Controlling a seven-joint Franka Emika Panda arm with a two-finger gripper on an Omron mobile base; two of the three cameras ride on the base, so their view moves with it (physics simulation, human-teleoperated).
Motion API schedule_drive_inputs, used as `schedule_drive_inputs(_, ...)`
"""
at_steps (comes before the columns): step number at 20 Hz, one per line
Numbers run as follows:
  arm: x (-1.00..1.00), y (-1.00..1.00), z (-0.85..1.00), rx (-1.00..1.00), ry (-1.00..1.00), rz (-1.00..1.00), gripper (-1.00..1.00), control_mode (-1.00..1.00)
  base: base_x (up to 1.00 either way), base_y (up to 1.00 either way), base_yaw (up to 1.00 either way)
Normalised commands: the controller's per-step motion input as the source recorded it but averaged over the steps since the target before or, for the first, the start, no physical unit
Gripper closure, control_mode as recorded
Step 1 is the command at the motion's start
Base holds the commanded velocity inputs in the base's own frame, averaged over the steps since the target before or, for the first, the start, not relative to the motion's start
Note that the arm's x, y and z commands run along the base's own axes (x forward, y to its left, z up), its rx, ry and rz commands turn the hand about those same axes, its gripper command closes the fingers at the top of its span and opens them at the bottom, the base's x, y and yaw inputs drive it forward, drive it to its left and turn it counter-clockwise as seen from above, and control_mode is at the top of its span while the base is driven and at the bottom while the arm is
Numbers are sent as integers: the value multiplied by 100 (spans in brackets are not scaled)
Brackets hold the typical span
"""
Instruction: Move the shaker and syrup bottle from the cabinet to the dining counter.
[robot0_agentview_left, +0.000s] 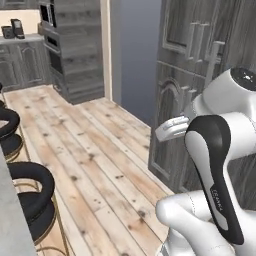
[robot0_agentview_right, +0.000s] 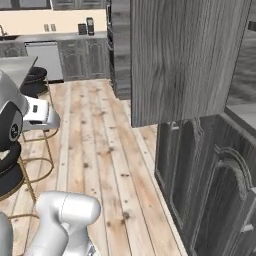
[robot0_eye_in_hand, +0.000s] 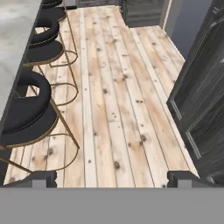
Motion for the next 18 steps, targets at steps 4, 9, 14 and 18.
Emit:
schedule_drive_inputs(4,0,0,0,0,0,0,-100,100,-40,-7,-50)
schedule_drive_inputs(9,0,0,0,0,0,0,-100,100,-26,-9,-51)
schedule_drive_inputs(14,0,0,0,0,0,0,-100,100,-13,-14,-51)
schedule_drive_inputs(18,0,0,0,0,0,0,-100,100,-6,-18,-52)
